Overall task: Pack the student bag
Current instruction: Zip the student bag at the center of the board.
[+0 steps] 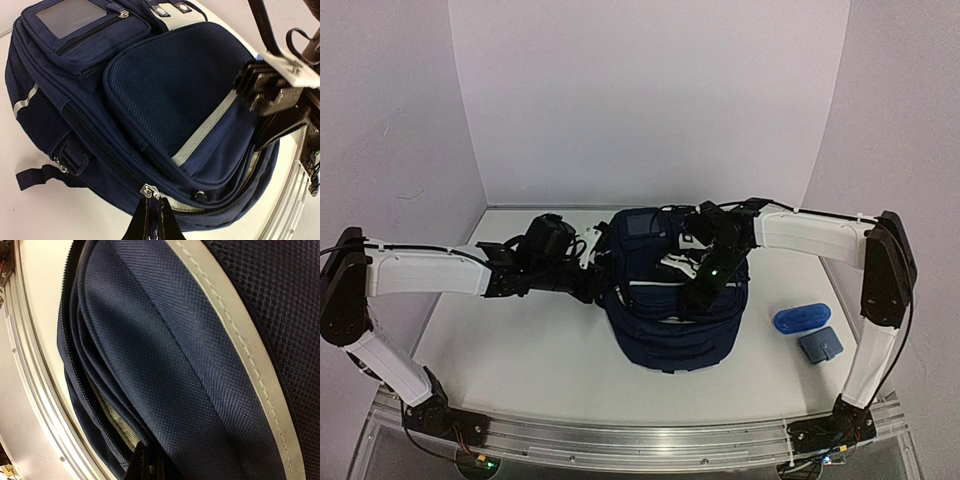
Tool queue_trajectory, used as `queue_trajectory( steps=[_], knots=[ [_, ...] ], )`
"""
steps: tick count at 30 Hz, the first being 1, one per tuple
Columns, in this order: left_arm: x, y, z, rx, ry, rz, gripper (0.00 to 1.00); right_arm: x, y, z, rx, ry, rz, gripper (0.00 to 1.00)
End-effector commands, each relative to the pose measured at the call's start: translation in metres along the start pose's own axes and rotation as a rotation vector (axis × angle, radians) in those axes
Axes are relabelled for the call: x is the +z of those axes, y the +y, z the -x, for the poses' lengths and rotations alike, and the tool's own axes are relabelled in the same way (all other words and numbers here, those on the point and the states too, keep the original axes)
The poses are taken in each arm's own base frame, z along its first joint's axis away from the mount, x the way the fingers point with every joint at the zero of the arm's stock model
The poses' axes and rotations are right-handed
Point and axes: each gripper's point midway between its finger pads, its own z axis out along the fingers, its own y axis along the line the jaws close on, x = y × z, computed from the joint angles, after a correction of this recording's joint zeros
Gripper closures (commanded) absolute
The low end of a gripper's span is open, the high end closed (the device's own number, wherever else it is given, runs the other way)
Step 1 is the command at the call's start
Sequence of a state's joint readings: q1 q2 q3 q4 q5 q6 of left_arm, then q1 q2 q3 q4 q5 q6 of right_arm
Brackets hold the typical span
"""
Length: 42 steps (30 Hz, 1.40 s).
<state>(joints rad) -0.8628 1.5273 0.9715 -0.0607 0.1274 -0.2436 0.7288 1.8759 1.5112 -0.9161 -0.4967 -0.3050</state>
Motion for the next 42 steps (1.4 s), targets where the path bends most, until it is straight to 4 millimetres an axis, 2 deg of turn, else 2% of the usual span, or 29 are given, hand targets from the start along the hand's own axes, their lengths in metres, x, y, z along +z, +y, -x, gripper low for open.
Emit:
queue_trajectory(
  steps=[1,6,8,13,16,18,20,22,25,30,33,34,35,37,39,42],
  knots=[
    [-0.031,-0.007,0.005,0.007,-0.018,0.053,1.00,-0.026,-0.009,0.037,-0.011,-0.159,-0.042,1.00],
    [-0.029,0.045,0.010,-0.095,-0.011,0.289,1.00,-0.052,-0.004,0.042,-0.015,-0.218,-0.055,1.00],
    [-0.027,0.059,0.011,-0.115,-0.008,0.357,1.00,-0.055,-0.002,0.040,-0.012,-0.223,-0.050,1.00],
    [-0.025,0.082,0.024,-0.172,-0.037,0.424,1.00,-0.050,0.000,0.030,-0.013,-0.201,-0.042,1.00],
    [-0.024,0.086,0.032,-0.189,-0.059,0.390,1.00,-0.043,-0.001,0.025,-0.005,-0.180,-0.033,1.00],
    [-0.022,0.063,0.037,-0.139,-0.063,0.264,1.00,-0.039,-0.001,0.025,-0.001,-0.174,-0.028,1.00],
    [-0.021,0.024,0.035,-0.058,-0.072,0.091,1.00,-0.036,-0.001,0.027,0.000,-0.169,-0.022,1.00],
    [-0.029,-0.017,0.029,0.022,-0.073,-0.058,1.00,-0.030,0.000,0.029,-0.001,-0.159,-0.015,1.00],
    [-0.041,-0.054,0.018,0.073,-0.064,-0.184,1.00,-0.018,0.003,0.031,-0.010,-0.137,-0.012,1.00],
    [-0.058,-0.089,0.005,0.120,-0.065,-0.297,1.00,-0.007,0.005,0.037,0.005,-0.124,0.002,1.00],
    [-0.053,-0.091,-0.002,0.102,-0.064,-0.308,1.00,-0.007,0.005,0.046,0.014,-0.139,0.012,1.00],
    [-0.048,-0.087,-0.005,0.090,-0.056,-0.285,1.00,-0.008,0.007,0.050,0.018,-0.147,0.023,0.98],
    [-0.042,-0.079,-0.008,0.075,-0.049,-0.244,1.00,-0.010,0.009,0.053,0.021,-0.156,0.037,0.92],
    [-0.034,-0.059,-0.009,0.033,-0.050,-0.134,1.00,-0.020,0.014,0.057,0.033,-0.182,0.068,0.71],
    [-0.035,-0.042,-0.007,-0.028,-0.068,-0.078,1.00,-0.038,0.012,0.061,0.067,-0.226,0.100,0.52],
    [-0.040,-0.010,-0.002,-0.150,-0.091,-0.035,1.00,-0.071,-0.003,0.057,0.135,-0.295,0.123,0.34]
  ],
)
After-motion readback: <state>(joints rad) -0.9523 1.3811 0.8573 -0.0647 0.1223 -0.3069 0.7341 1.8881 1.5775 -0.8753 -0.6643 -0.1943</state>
